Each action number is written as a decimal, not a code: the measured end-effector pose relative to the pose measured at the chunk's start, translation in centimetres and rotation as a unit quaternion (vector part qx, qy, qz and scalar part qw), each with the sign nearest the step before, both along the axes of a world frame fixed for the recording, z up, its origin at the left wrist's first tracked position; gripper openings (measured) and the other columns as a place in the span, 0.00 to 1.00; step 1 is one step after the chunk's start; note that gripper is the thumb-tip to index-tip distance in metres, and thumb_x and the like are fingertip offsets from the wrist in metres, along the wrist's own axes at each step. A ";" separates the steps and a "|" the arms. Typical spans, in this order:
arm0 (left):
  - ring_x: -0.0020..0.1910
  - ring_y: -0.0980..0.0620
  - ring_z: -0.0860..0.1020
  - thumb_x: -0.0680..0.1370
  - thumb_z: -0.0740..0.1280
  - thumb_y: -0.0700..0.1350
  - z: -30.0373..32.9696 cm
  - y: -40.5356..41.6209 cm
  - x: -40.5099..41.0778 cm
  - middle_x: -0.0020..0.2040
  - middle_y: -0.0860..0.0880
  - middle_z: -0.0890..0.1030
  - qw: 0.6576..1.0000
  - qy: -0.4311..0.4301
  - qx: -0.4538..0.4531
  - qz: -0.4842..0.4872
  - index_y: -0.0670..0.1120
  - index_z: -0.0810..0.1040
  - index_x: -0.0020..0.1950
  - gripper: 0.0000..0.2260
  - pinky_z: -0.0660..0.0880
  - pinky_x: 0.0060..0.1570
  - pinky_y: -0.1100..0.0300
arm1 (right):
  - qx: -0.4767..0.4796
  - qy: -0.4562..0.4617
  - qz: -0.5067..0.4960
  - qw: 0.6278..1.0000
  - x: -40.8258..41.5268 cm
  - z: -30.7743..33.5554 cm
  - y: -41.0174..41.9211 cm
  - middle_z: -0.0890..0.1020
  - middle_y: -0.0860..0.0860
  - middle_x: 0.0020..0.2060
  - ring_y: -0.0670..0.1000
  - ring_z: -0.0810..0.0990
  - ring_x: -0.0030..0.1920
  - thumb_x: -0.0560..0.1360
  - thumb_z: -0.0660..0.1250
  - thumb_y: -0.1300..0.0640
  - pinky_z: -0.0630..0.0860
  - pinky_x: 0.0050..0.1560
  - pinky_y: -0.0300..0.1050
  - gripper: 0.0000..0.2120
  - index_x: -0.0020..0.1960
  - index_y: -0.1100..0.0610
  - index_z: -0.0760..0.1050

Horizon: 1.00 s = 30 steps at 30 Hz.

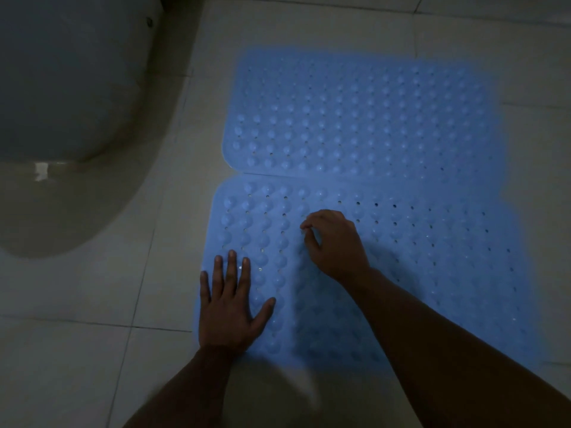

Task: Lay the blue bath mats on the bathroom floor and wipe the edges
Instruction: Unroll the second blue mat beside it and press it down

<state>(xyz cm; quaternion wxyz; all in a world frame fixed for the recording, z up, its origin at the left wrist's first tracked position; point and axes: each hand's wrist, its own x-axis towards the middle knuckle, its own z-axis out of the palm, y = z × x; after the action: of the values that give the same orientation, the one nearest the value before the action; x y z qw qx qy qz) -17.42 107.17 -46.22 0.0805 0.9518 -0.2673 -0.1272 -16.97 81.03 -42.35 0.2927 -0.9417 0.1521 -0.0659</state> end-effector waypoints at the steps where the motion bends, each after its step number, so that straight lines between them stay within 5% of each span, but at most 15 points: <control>1: 0.83 0.43 0.41 0.79 0.56 0.70 0.3 -0.1 0.1 0.84 0.46 0.43 1.000 0.019 0.003 0.005 0.49 0.48 0.84 0.41 0.46 0.79 0.37 | -0.003 0.007 0.000 1.000 -0.1 0.4 -0.1 0.83 0.46 0.48 0.52 0.80 0.52 0.73 0.62 0.52 0.75 0.51 0.49 0.10 0.48 0.51 0.81; 4: 0.82 0.43 0.53 0.79 0.52 0.70 2.8 -0.3 1.3 0.83 0.47 0.56 0.999 0.040 0.014 0.032 0.52 0.60 0.82 0.35 0.57 0.78 0.41 | -0.009 0.032 -0.011 0.999 -0.8 2.2 0.0 0.83 0.48 0.46 0.54 0.81 0.50 0.72 0.63 0.53 0.78 0.48 0.52 0.09 0.46 0.51 0.82; 6: 0.72 0.40 0.72 0.79 0.54 0.66 4.6 -1.1 3.3 0.72 0.46 0.76 0.999 0.002 -0.009 0.051 0.49 0.78 0.69 0.29 0.70 0.66 0.44 | -0.006 0.058 -0.017 0.998 -1.0 3.5 -0.3 0.83 0.48 0.47 0.55 0.81 0.52 0.71 0.63 0.52 0.78 0.50 0.53 0.10 0.47 0.51 0.82; 8: 0.67 0.38 0.76 0.78 0.57 0.63 5.8 -2.8 5.6 0.64 0.46 0.81 0.997 -0.036 -0.029 0.057 0.48 0.82 0.60 0.24 0.73 0.60 0.44 | 0.000 0.099 -0.018 0.995 -0.6 5.1 -1.3 0.83 0.49 0.51 0.56 0.79 0.56 0.73 0.63 0.50 0.75 0.55 0.53 0.12 0.51 0.50 0.82; 16: 0.70 0.36 0.74 0.76 0.55 0.62 7.6 -9.6 7.5 0.65 0.44 0.81 0.997 0.004 0.031 -0.075 0.48 0.82 0.62 0.27 0.76 0.58 0.41 | -0.002 0.221 -0.070 0.973 -1.6 8.0 -5.3 0.77 0.51 0.62 0.56 0.73 0.66 0.78 0.64 0.48 0.69 0.65 0.53 0.14 0.63 0.48 0.77; 19: 0.76 0.36 0.67 0.76 0.50 0.65 11.3 -10.6 6.1 0.72 0.43 0.76 0.993 0.043 0.066 -0.088 0.49 0.78 0.69 0.32 0.71 0.66 0.41 | 0.001 0.279 -0.080 0.957 -3.4 10.7 -5.1 0.75 0.52 0.65 0.56 0.72 0.68 0.79 0.64 0.47 0.70 0.66 0.54 0.16 0.65 0.48 0.76; 23: 0.82 0.41 0.53 0.82 0.53 0.65 21.8 -11.3 4.2 0.81 0.46 0.62 0.982 0.142 0.106 -0.065 0.52 0.64 0.79 0.29 0.59 0.75 0.44 | 0.004 0.322 -0.077 0.944 -5.9 19.9 -3.4 0.74 0.51 0.66 0.55 0.71 0.69 0.79 0.64 0.45 0.72 0.66 0.54 0.16 0.65 0.46 0.75; 30: 0.75 0.45 0.67 0.82 0.57 0.63 44.8 -9.6 1.5 0.78 0.50 0.66 0.970 0.227 0.086 -0.022 0.54 0.64 0.78 0.27 0.67 0.70 0.48 | 0.052 0.366 -0.072 0.926 -7.9 40.4 -2.1 0.74 0.51 0.66 0.54 0.73 0.67 0.78 0.64 0.43 0.72 0.66 0.52 0.16 0.65 0.46 0.75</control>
<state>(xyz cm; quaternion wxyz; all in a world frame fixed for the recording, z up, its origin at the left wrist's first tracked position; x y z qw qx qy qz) -15.93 97.60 -1.47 0.0537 0.8952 -0.2507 -0.3645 -24.84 78.92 -1.93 0.2597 -0.8703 0.3196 0.2703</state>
